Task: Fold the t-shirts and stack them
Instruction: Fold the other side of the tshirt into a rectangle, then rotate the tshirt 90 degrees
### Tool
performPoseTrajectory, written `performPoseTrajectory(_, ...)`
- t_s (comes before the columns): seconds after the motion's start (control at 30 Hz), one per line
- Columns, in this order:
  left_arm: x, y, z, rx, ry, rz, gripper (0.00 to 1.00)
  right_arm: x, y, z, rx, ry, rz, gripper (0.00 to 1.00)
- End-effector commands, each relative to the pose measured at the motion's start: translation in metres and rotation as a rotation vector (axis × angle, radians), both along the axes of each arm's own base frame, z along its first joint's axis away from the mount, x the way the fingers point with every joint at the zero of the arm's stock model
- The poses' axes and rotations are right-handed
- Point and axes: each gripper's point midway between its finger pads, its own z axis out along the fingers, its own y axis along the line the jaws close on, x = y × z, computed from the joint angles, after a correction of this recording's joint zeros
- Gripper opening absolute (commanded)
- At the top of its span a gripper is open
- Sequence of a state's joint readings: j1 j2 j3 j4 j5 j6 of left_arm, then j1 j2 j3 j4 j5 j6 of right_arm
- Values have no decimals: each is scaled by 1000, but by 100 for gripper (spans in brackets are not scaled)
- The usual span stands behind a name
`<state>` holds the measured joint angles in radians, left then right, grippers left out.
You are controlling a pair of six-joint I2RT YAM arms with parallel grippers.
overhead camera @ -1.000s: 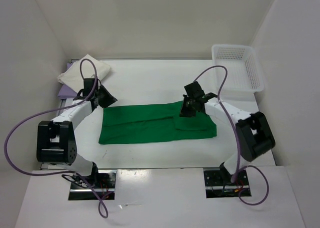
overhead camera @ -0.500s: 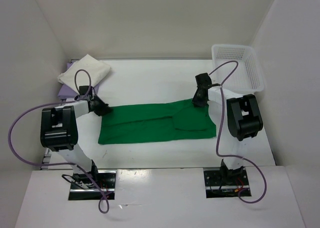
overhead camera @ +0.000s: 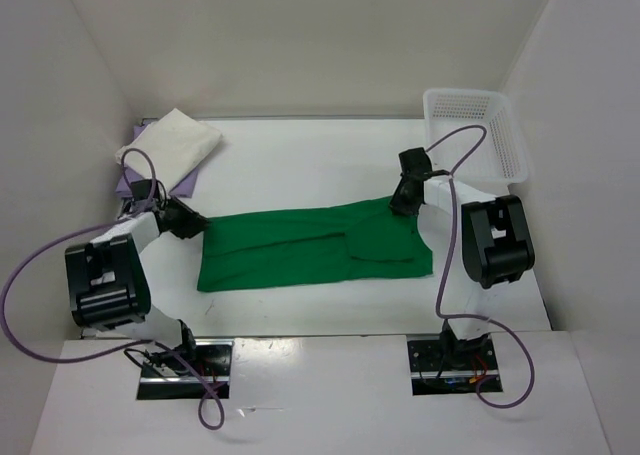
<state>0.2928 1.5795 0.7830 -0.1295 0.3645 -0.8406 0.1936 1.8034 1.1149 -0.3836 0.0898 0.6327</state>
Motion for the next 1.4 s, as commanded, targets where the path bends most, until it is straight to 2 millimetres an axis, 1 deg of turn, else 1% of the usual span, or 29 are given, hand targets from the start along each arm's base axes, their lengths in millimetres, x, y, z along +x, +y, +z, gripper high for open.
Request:
performPoseTrajectory(0.0, 18, 11, 67, 78, -171, -7, 29, 15, 18, 64, 26, -142, 62, 1)
performPoseTrajectory(0.13, 19, 3, 93, 81, -240, -34, 30, 5, 42, 81, 64, -169, 119, 2)
performPoseTrajectory(0.17, 16, -5, 93, 79, -242, -52, 30, -6, 46, 68, 71, -133, 137, 2)
performPoseTrajectory(0.23, 15, -12, 98, 96, -265, -87, 30, -15, 56, 61, 120, -121, 148, 2)
performPoseTrajectory(0.33, 11, -35, 103, 83, -291, -166, 30, -34, 75, 24, 123, -31, 180, 2)
performPoseTrajectory(0.4, 6, -51, 109, 82, -313, -235, 30, -40, 86, 11, 120, 0, 203, 2)
performPoseTrajectory(0.5, -2, -67, 114, 85, -325, -295, 30, -30, 94, -2, 115, 17, 211, 2)
performPoseTrajectory(0.57, -7, -76, 122, 79, -346, -322, 30, -15, 100, -10, 113, 24, 211, 2)
performPoseTrajectory(0.6, -11, -81, 124, 77, -345, -336, 30, 5, 109, 1, 125, -16, 213, 2)
performPoseTrajectory(0.63, -12, -81, 128, 80, -359, -336, 32, 13, 112, -17, 111, 13, 221, 2)
performPoseTrajectory(0.67, -18, -84, 133, 80, -364, -345, 32, 23, 115, -22, 104, 16, 231, 2)
performPoseTrajectory(0.7, -20, -85, 136, 81, -368, -345, 32, 56, 129, -1, 120, -39, 234, 2)
performPoseTrajectory(0.73, -23, -85, 141, 84, -381, -345, 32, 64, 139, -33, 136, 26, 250, 2)
performPoseTrajectory(0.77, -27, -85, 141, 88, -374, -351, 32, 80, 150, -36, 156, 23, 271, 2)
performPoseTrajectory(0.8, -29, -86, 140, 78, -365, -357, 32, 122, 176, 1, 196, -72, 297, 2)
performPoseTrajectory(0.83, -32, -87, 141, 78, -364, -357, 32, 141, 184, 3, 200, -89, 298, 2)
performPoseTrajectory(0.87, -35, -87, 138, 79, -349, -364, 32, 146, 197, -46, 195, -15, 300, 2)
performPoseTrajectory(0.9, -36, -88, 139, 72, -351, -371, 32, 196, 230, 35, 265, -228, 339, 2)
performPoseTrajectory(0.93, -38, -91, 143, 70, -353, -380, 32, 196, 230, 45, 263, -219, 339, 2)
performPoseTrajectory(1.0, -42, -93, 143, 64, -340, -393, 33, 198, 251, 63, 386, -252, 363, 7)
performPoseTrajectory(1.03, -41, -93, 150, 69, -361, -393, 33, 206, 255, 90, 407, -332, 374, 9)
performPoseTrajectory(1.07, -41, -93, 150, 69, -361, -393, 34, 200, 244, 128, 372, -375, 366, 13)
performPoseTrajectory(1.13, -39, -94, 151, 61, -358, -399, 34, 179, 251, 167, 296, -433, 440, 23)
performPoseTrajectory(1.17, -35, -94, 151, 63, -365, -399, 34, 167, 244, 210, 269, -490, 442, 33)
performPoseTrajectory(1.23, -28, -95, 151, 54, -373, -408, 34, 142, 242, 248, 241, -532, 487, 42)
performPoseTrajectory(1.27, -25, -98, 155, 55, -380, -417, 34, 136, 236, 233, 226, -511, 478, 50)
performPoseTrajectory(1.3, -23, -97, 154, 62, -384, -424, 34, 111, 225, 295, 263, -623, 486, 53)
performPoseTrajectory(1.33, -17, -97, 157, 73, -403, -430, 30, 96, 226, 301, 292, -640, 495, 55)
performPoseTrajectory(1.37, -16, -97, 158, 76, -414, -430, 22, 82, 223, 266, 306, -581, 496, 50)
